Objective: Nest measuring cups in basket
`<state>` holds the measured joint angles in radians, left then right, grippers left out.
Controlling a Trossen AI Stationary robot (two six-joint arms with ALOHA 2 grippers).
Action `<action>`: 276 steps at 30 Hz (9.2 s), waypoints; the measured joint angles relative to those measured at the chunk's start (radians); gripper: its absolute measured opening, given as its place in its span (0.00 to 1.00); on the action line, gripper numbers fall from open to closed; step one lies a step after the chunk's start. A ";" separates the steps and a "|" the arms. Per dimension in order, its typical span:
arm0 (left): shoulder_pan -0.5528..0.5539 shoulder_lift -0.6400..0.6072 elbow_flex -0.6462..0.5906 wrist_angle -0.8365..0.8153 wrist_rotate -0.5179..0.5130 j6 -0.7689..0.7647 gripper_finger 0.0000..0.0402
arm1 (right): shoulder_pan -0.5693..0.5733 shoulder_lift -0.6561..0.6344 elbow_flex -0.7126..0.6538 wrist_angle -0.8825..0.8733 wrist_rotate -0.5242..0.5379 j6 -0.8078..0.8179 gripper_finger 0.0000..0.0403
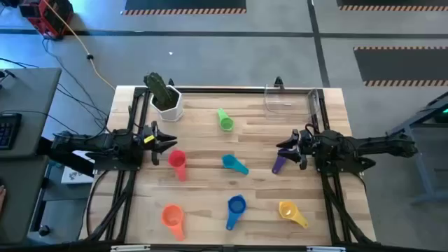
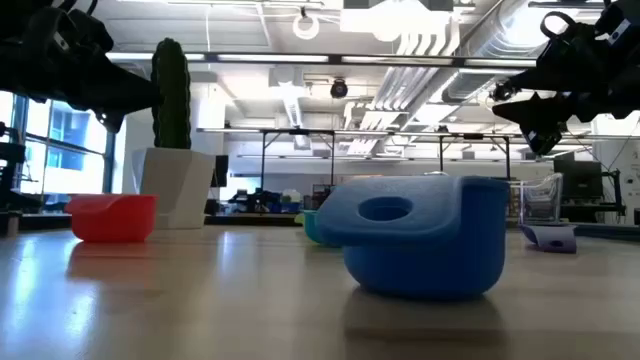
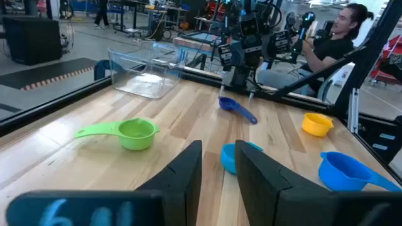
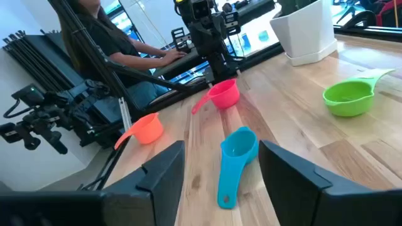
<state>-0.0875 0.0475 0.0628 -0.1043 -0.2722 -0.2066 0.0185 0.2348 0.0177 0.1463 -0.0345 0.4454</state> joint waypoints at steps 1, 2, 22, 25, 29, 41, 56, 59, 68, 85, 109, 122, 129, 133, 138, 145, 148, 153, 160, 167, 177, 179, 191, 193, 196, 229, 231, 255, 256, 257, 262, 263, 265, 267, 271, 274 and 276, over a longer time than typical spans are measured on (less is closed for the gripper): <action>0.000 0.000 0.000 0.000 0.000 0.000 0.21 | 0.000 0.000 0.000 0.000 0.000 0.000 0.48; 0.000 0.000 0.000 0.000 0.000 0.000 0.21 | 0.000 0.000 0.000 0.000 0.000 0.000 0.48; 0.000 0.000 0.000 0.000 0.000 0.000 0.21 | 0.000 0.000 0.000 0.000 0.000 0.000 0.48; 0.000 0.000 0.000 0.000 0.000 0.000 0.21 | 0.000 0.000 0.000 0.000 0.000 0.000 0.48; 0.000 0.000 0.000 0.000 0.000 0.000 0.21 | 0.000 0.000 0.000 0.000 0.000 0.000 0.48; 0.000 0.000 0.000 0.000 0.000 0.000 0.21 | 0.000 0.000 0.000 0.000 0.000 0.000 0.48; 0.000 0.000 0.000 0.000 0.000 0.000 0.21 | 0.000 0.000 0.000 0.000 0.000 0.000 0.48; 0.000 0.000 0.000 0.000 0.000 0.000 0.21 | 0.000 0.000 0.000 0.000 0.000 0.000 0.48; 0.000 0.000 0.000 0.000 0.000 0.000 0.21 | 0.000 0.000 0.000 0.000 0.000 0.000 0.48; 0.000 0.000 0.000 0.000 0.000 0.000 0.21 | 0.000 0.000 0.000 0.000 0.000 0.000 0.48; 0.000 0.000 0.000 0.000 0.000 -0.001 0.21 | 0.000 0.000 0.000 0.000 0.000 0.000 0.48; 0.000 0.000 0.000 0.146 -0.075 -0.207 0.21 | 0.000 0.000 0.000 0.000 0.000 0.000 0.48; 0.000 0.000 0.000 0.229 -0.104 -0.282 0.21 | 0.000 0.000 0.000 0.000 0.000 0.000 0.48; 0.000 0.000 0.000 0.235 -0.155 -0.301 0.21 | 0.000 0.000 0.000 0.000 0.000 0.000 0.48; 0.000 0.000 0.000 0.234 -0.161 -0.314 0.21 | 0.000 0.000 0.000 0.000 0.000 0.000 0.48; 0.000 0.000 0.000 0.265 -0.213 -0.390 0.21 | 0.000 0.000 0.000 0.000 0.000 0.000 0.48; 0.000 0.000 0.000 0.311 -0.211 -0.395 0.21 | 0.000 0.000 0.000 0.000 0.000 0.000 0.48; 0.000 0.000 0.012 0.364 -0.200 -0.396 0.21 | 0.000 0.000 0.000 0.000 0.000 0.000 0.48; 0.000 0.000 0.124 0.261 -0.173 -0.412 0.21 | 0.000 0.000 0.000 0.000 0.000 0.000 0.48; 0.000 0.045 0.338 -0.024 -0.137 -0.494 0.21 | 0.000 0.000 0.000 0.000 0.000 0.000 0.48; 0.000 0.254 0.631 -0.329 -0.052 -0.670 0.21 | 0.000 0.000 0.000 0.000 0.000 0.000 0.48; 0.000 0.302 0.677 -0.383 -0.015 -0.706 0.21 | 0.000 0.000 0.000 0.000 0.000 0.000 0.48; 0.000 0.512 0.777 -0.819 0.055 -0.860 0.21 | 0.000 0.000 0.000 -0.002 0.000 0.000 0.48; 0.000 0.544 0.777 -0.862 0.055 -0.891 0.21 | 0.000 0.000 0.000 -0.003 0.000 0.000 0.48; 0.000 0.588 0.777 -0.895 0.054 -0.920 0.21 | 0.000 0.000 0.000 -0.004 0.000 0.000 0.48; 0.010 1.168 0.777 -0.998 0.117 -0.925 0.21 | 0.000 0.000 0.000 -0.008 0.000 0.000 0.48; 0.010 1.186 0.777 -0.999 0.117 -0.920 0.21 | 0.000 0.000 0.000 -0.008 0.000 0.000 0.48; 0.010 1.382 0.777 -0.963 0.139 -0.881 0.21 | 0.000 0.000 0.000 -0.008 0.000 0.000 0.48; 0.010 1.388 0.777 -0.950 0.141 -0.880 0.21 | 0.000 0.000 0.000 -0.008 0.000 0.000 0.48; 0.010 1.394 0.777 -0.937 0.144 -0.873 0.21 | 0.000 0.000 0.000 -0.008 0.000 0.000 0.48; 0.010 1.430 0.777 -0.918 0.139 -0.862 0.21 | 0.000 0.000 0.000 -0.008 0.000 0.000 0.48; 0.010 1.438 0.777 -0.919 0.133 -0.863 0.21 | 0.000 0.000 0.000 -0.008 0.000 0.000 0.48; 0.010 1.449 0.777 -0.917 0.131 -0.855 0.21 | 0.000 0.000 0.000 -0.008 0.000 0.000 0.48; 0.010 1.462 0.777 -0.912 0.130 -0.845 0.21 | 0.000 0.000 0.000 -0.008 0.000 0.000 0.48; 0.010 1.478 0.776 -0.901 0.137 -0.814 0.20 | 0.000 0.000 0.000 -0.008 0.000 0.000 0.48; 0.010 1.477 0.776 -0.884 0.138 -0.796 0.15 | 0.000 0.000 0.000 -0.010 0.000 0.000 0.48; 0.010 1.478 0.776 -0.876 0.138 -0.786 0.08 | 0.000 0.000 0.000 -0.013 0.000 0.000 0.48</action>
<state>-0.0780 1.5255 0.8387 -0.9803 -0.1339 -0.9924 0.0189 0.2352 0.0177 0.1333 -0.0342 0.4454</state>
